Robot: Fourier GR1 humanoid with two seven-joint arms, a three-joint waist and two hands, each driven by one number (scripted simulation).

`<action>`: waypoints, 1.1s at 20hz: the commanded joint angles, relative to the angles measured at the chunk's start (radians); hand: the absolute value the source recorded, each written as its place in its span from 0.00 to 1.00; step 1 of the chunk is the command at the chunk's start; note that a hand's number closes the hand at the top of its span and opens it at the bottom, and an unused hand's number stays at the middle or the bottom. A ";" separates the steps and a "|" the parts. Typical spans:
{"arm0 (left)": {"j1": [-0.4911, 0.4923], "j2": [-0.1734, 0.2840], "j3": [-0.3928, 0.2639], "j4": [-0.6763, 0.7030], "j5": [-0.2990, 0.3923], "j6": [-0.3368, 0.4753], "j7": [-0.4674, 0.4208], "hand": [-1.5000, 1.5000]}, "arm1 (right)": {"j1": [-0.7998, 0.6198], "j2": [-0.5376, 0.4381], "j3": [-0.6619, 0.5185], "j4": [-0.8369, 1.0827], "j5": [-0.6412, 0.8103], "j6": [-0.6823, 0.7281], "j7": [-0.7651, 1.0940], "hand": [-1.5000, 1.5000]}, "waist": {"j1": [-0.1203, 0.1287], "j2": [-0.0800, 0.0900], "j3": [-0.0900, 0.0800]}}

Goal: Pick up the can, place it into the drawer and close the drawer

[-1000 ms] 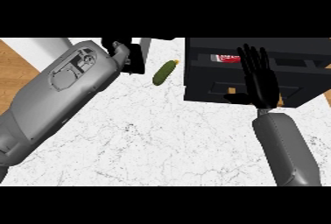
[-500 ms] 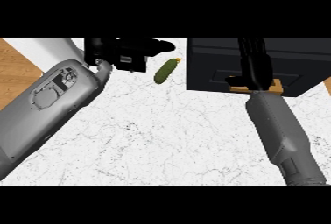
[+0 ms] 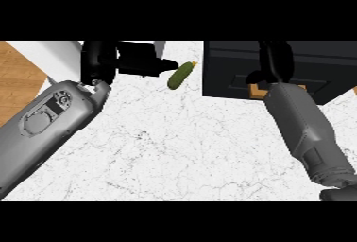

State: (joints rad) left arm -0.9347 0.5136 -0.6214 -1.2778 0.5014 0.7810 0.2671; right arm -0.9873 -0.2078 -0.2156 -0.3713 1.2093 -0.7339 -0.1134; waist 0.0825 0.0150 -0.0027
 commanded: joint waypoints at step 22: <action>0.152 0.031 0.037 -0.128 -0.038 -0.021 -0.022 0.00 | -0.213 0.100 -0.298 0.068 -0.330 0.111 -0.286 0.00 | 0.000 0.006 0.007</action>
State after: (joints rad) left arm -0.7908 0.5399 -0.5953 -1.3946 0.4602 0.7683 0.2413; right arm -1.1173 -0.1933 -0.4197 -0.2631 1.0057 -0.6371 -0.3748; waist 0.0638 0.0293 0.0050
